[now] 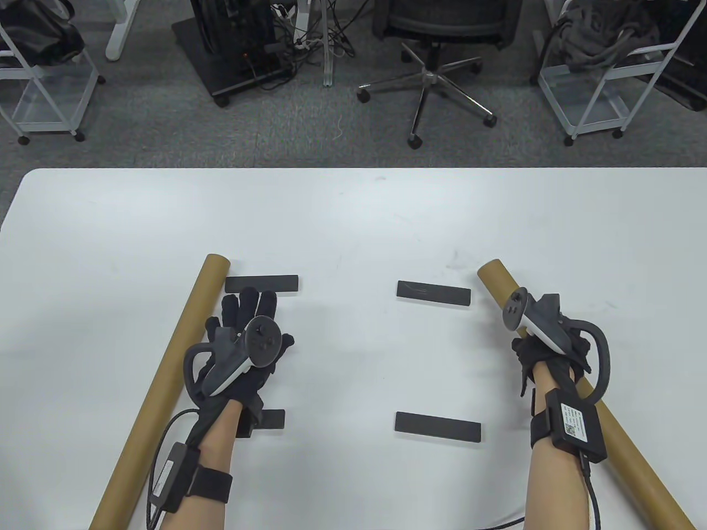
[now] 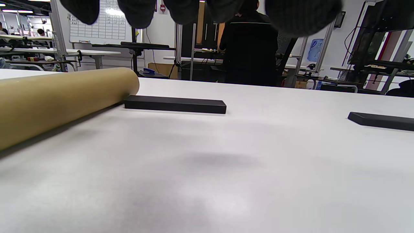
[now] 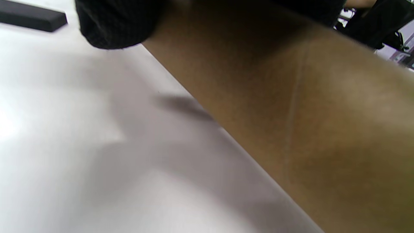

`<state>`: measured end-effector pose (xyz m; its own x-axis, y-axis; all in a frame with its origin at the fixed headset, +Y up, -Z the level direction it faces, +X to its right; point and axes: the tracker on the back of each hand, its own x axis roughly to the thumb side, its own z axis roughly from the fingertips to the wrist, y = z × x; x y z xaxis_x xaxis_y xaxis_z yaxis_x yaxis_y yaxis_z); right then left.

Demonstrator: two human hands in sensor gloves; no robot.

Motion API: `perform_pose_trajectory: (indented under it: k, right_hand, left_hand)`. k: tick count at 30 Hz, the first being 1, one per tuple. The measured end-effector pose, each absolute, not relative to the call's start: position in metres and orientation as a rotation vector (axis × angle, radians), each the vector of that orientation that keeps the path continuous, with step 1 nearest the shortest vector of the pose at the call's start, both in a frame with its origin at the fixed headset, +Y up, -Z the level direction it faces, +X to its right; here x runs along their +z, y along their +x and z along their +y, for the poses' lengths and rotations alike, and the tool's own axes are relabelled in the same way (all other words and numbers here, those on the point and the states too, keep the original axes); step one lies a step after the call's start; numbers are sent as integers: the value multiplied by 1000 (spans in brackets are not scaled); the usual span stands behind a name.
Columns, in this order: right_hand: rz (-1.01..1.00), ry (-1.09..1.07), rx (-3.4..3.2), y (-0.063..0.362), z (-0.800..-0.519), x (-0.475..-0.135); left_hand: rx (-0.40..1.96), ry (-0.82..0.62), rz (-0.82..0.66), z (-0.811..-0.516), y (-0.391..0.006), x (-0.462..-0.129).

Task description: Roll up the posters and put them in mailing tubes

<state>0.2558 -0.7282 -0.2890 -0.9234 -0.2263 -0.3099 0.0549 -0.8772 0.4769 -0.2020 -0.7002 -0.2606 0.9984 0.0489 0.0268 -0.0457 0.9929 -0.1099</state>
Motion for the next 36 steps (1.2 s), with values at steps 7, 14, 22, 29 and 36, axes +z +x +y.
perform_pose_trajectory:
  k: [7,14,22,29,36]
  right_hand:
    - [-760,569,-2834,263,-748,-282]
    - [-794,633,-2824,266,-749,-277]
    - [-567,474,-2996,240,-705,-276]
    - [-216,-58,-3090,180,-693,-252]
    - [-180,-146,-3174,179,-711,-247]
  left_hand:
    - [55,-97,-34,-700,-202,-261]
    - [55,-106,-36,-700,-201,-261]
    - [48,-105,-45,-700,-199,-260]
    - [6,-84,-72,-698,-194,-258]
    - [-29,-49,-96,-694,-190,-256]
